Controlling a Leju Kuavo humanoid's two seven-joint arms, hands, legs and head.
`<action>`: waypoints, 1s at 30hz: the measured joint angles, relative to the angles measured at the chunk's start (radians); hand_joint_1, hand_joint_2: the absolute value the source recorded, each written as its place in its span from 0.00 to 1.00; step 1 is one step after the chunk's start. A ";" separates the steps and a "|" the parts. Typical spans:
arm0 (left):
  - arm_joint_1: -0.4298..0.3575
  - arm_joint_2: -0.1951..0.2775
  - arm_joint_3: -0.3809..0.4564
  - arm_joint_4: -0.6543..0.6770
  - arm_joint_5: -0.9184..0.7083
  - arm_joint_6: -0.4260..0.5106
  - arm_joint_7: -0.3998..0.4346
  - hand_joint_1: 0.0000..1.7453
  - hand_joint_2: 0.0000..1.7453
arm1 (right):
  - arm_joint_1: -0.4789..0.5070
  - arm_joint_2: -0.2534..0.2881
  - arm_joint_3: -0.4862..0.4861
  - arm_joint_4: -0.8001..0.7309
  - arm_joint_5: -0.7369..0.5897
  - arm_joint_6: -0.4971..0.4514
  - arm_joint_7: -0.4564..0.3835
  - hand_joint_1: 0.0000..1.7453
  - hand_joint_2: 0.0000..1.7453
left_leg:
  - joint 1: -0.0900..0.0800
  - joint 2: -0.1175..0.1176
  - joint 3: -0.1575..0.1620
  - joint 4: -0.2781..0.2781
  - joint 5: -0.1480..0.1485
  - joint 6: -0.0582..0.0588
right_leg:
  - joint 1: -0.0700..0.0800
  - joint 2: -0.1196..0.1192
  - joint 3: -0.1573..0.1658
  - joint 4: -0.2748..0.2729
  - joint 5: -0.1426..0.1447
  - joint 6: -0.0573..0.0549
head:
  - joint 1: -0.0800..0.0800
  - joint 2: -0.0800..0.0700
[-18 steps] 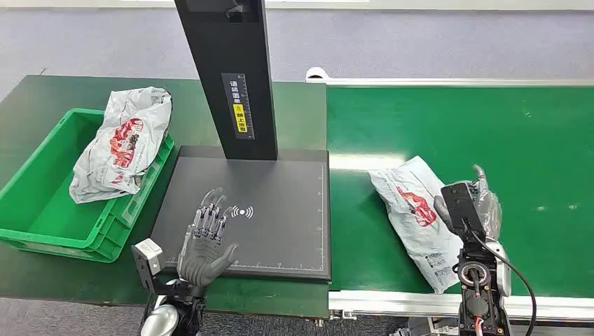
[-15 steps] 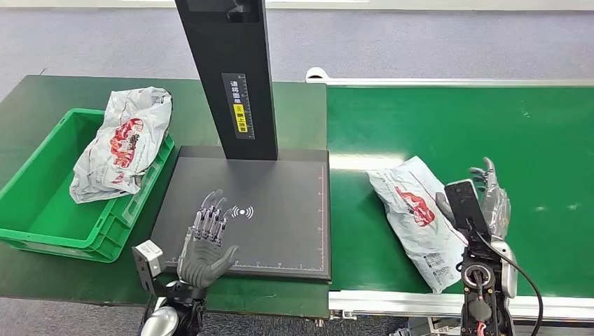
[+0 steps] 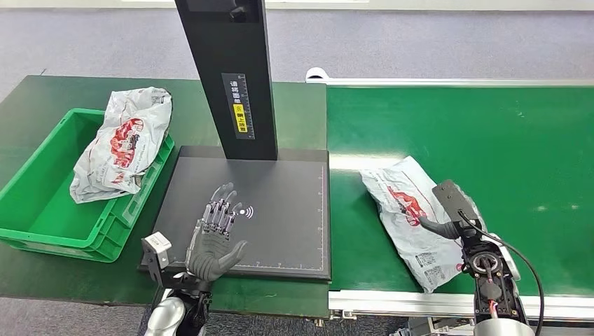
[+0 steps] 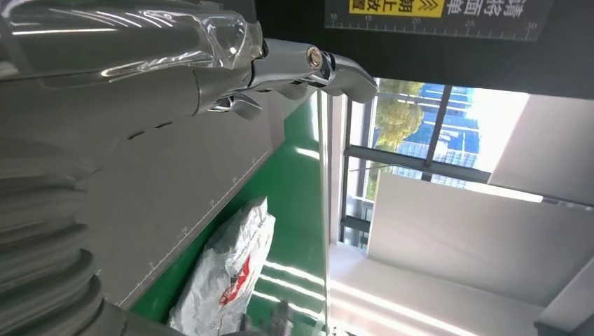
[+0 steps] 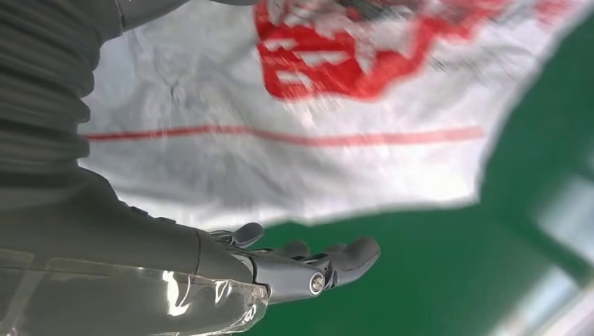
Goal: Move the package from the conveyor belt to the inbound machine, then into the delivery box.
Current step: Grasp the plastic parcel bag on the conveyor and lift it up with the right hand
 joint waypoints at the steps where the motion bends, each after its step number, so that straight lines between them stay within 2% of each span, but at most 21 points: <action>1: -0.004 0.001 -0.002 0.005 -0.002 0.000 -0.004 0.00 1.00 | -0.017 -0.012 0.000 0.049 -0.004 0.020 -0.003 0.00 1.00 | 0.000 0.000 0.000 0.000 0.000 0.000 | 0.000 0.000 0.000 0.000 0.000 0.000 | 0.000 0.000; 8: -0.013 0.006 -0.016 0.024 -0.007 0.003 -0.011 0.00 1.00 | -0.103 -0.062 0.002 0.280 0.011 0.115 0.041 0.01 1.00 | 0.000 0.000 -0.001 0.000 0.000 0.000 | 0.000 0.000 -0.001 0.000 0.000 0.000 | 0.000 0.000; 12: -0.011 0.010 -0.018 0.025 -0.007 0.006 -0.011 0.00 1.00 | -0.136 -0.074 0.003 0.337 0.016 0.149 0.056 0.98 1.00 | 0.000 0.000 -0.001 0.000 0.000 0.000 | 0.000 0.000 -0.001 0.000 0.000 0.000 | 0.000 0.000; 13: -0.010 0.011 -0.018 0.025 -0.007 0.007 -0.012 0.00 1.00 | -0.143 -0.076 0.003 0.346 0.015 0.152 0.057 1.00 1.00 | 0.000 0.000 -0.001 0.000 0.000 0.000 | 0.000 0.000 -0.001 0.000 0.000 0.000 | 0.000 0.000; 21: 0.006 0.016 -0.017 0.016 -0.012 0.012 -0.021 0.00 1.00 | -0.173 -0.083 0.003 0.387 0.010 0.184 0.057 1.00 1.00 | 0.000 0.000 0.000 0.000 0.000 0.000 | 0.000 0.000 0.000 0.000 0.000 0.000 | 0.000 0.000; 30: 0.019 0.019 -0.016 -0.006 -0.013 0.014 -0.022 0.00 1.00 | -0.175 -0.080 0.003 0.405 -0.010 0.177 0.050 1.00 1.00 | 0.000 -0.001 -0.001 0.000 0.000 0.000 | 0.000 -0.001 0.000 0.000 0.000 0.000 | 0.000 0.000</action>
